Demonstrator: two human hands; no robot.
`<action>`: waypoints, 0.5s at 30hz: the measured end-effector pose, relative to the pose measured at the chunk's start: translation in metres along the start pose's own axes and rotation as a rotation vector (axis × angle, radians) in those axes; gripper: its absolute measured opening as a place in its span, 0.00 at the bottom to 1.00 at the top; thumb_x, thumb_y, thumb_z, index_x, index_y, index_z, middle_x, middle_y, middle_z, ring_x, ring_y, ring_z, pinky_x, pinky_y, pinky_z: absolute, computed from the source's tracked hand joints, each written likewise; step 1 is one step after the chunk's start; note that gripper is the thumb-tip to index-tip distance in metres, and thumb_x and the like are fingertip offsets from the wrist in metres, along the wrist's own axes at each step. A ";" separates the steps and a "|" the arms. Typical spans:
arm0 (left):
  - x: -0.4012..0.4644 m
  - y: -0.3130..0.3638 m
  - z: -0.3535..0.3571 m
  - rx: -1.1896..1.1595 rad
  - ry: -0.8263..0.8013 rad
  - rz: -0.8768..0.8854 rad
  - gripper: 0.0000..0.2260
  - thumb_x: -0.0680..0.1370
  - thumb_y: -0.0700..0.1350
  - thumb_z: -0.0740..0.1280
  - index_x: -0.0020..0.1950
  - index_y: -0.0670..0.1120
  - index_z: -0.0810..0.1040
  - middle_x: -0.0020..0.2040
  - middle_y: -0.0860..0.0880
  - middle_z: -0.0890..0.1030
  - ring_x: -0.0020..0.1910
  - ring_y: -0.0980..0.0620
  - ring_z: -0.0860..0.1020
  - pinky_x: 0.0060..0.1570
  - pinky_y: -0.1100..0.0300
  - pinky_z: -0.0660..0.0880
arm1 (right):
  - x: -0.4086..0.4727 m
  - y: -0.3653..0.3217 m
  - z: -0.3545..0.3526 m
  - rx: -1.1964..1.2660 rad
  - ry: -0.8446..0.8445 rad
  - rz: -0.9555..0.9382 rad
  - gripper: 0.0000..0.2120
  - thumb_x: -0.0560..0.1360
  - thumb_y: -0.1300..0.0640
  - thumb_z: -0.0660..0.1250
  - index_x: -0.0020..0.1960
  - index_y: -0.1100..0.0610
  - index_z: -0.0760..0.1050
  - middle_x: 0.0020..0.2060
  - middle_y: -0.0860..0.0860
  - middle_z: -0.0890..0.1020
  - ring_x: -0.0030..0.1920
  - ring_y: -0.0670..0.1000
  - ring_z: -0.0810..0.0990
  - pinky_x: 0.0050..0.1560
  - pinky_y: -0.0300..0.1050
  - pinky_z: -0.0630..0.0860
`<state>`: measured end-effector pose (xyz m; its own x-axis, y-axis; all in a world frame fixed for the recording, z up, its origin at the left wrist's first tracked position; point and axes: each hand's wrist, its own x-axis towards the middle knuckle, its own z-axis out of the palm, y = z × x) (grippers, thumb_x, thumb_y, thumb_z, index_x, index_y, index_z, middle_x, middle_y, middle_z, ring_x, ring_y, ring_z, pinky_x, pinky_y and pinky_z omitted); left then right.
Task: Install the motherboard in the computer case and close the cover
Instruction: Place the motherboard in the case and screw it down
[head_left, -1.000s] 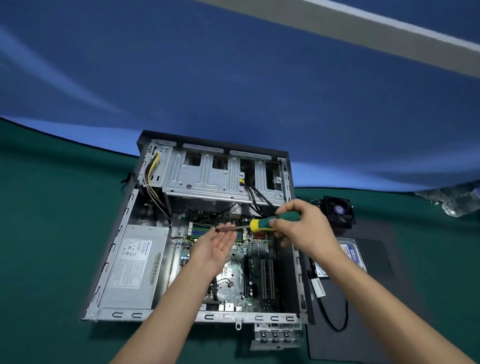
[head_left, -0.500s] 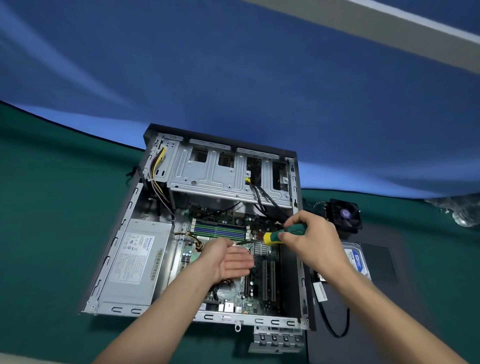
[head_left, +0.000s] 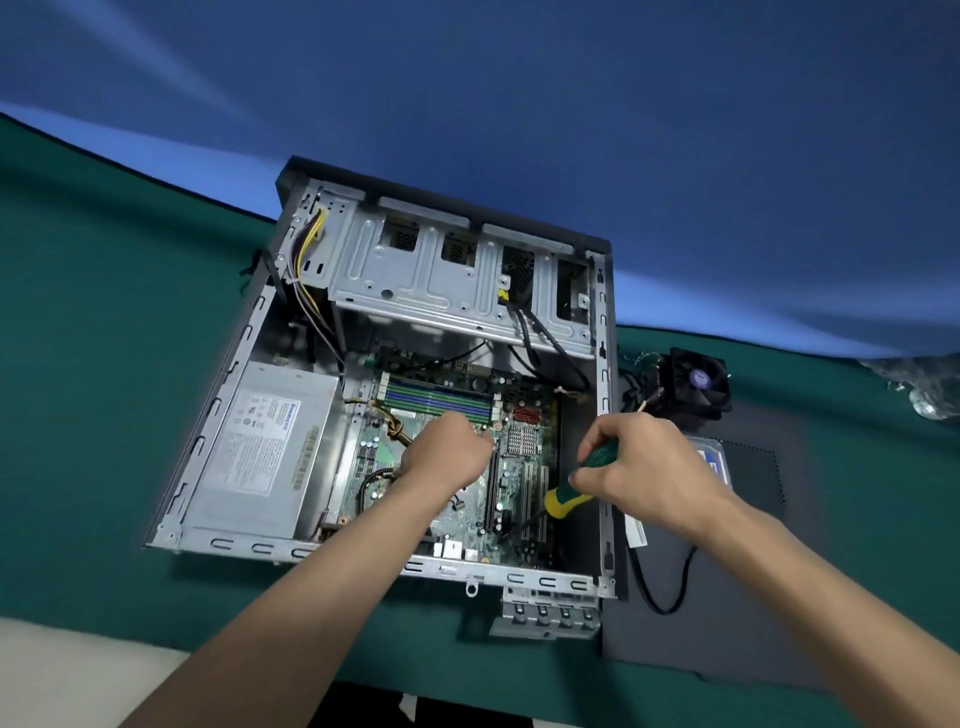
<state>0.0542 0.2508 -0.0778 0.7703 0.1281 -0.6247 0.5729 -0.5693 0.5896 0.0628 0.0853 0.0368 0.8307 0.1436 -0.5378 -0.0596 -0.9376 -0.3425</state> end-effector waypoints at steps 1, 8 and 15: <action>-0.001 0.001 0.001 0.059 0.008 0.005 0.20 0.78 0.49 0.63 0.28 0.46 0.65 0.25 0.51 0.65 0.27 0.50 0.67 0.39 0.58 0.69 | 0.000 0.000 0.002 -0.012 -0.014 -0.004 0.06 0.67 0.54 0.73 0.38 0.51 0.76 0.29 0.48 0.79 0.22 0.44 0.70 0.24 0.38 0.66; -0.005 0.005 0.002 0.262 -0.006 0.014 0.18 0.79 0.50 0.63 0.31 0.46 0.67 0.28 0.51 0.68 0.28 0.52 0.69 0.50 0.51 0.76 | 0.006 -0.001 0.011 -0.063 -0.085 -0.037 0.07 0.67 0.52 0.74 0.38 0.50 0.76 0.24 0.44 0.74 0.20 0.41 0.68 0.22 0.32 0.61; -0.004 0.004 0.004 0.294 -0.019 0.035 0.18 0.79 0.49 0.63 0.30 0.46 0.66 0.27 0.51 0.68 0.27 0.52 0.68 0.47 0.52 0.75 | 0.009 -0.002 0.015 -0.095 -0.090 -0.050 0.07 0.68 0.51 0.74 0.39 0.49 0.75 0.26 0.44 0.74 0.25 0.42 0.70 0.26 0.39 0.63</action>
<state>0.0525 0.2449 -0.0754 0.7815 0.0904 -0.6174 0.4377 -0.7846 0.4391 0.0618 0.0936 0.0210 0.7781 0.2149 -0.5903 0.0370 -0.9537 -0.2984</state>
